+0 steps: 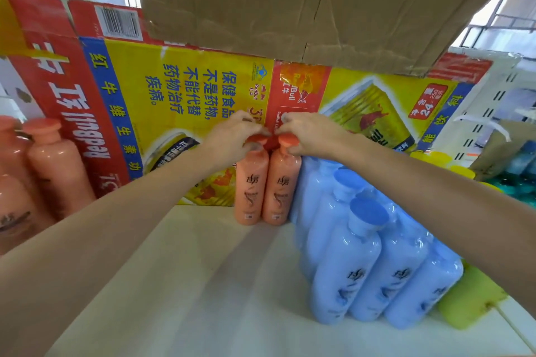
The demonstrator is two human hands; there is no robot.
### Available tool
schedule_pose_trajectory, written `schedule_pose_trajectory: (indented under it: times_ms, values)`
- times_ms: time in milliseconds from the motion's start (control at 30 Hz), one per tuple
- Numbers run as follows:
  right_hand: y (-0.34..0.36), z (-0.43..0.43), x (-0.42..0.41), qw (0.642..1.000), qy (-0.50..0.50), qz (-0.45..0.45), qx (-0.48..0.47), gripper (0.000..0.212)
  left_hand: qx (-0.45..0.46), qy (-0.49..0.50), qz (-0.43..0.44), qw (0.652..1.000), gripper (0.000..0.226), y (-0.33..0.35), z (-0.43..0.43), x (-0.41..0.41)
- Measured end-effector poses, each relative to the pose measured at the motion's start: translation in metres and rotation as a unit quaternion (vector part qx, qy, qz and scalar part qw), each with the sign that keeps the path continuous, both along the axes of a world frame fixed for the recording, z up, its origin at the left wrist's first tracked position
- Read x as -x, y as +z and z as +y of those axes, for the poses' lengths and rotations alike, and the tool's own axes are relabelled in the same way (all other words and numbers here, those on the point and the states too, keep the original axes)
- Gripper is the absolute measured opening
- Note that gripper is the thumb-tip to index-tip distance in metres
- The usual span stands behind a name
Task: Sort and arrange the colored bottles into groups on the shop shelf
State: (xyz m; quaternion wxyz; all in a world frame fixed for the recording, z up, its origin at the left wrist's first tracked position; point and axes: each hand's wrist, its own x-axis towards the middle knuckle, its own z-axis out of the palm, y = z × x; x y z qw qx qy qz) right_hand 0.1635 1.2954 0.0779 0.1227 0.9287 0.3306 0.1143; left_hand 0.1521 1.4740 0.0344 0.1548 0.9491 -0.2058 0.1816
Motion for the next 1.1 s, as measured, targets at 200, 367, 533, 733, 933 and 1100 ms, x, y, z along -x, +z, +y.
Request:
schedule_pose_trajectory:
  times_ms: [200,367,533,733,933,1100]
  values:
    - [-0.002,-0.001,0.003,1.000,-0.003,-0.012,0.003,0.047,-0.120,-0.045,-0.012,0.992,0.078,-0.010,0.008,0.004]
    - [-0.001,-0.002,0.005,1.000,-0.001,0.004,-0.001,0.052,-0.205,-0.052,-0.089,0.973,0.110,-0.031,0.018,0.003]
    - [-0.003,-0.003,0.005,1.000,-0.004,0.009,-0.010,0.049,-0.188,-0.059,-0.120,0.973,0.106,-0.037,0.015,0.000]
    - [-0.003,-0.002,0.004,1.000,-0.011,0.003,-0.019,0.047,-0.191,-0.070,-0.120,0.972,0.103,-0.037,0.017,-0.001]
    - [-0.005,-0.004,0.003,1.000,-0.005,-0.003,-0.022,0.046,-0.199,-0.061,-0.138,0.968,0.103,-0.037,0.016,-0.001]
    - [-0.009,-0.005,0.001,1.000,-0.002,-0.008,-0.019,0.048,-0.207,-0.049,-0.135,0.968,0.104,-0.037,0.013,0.000]
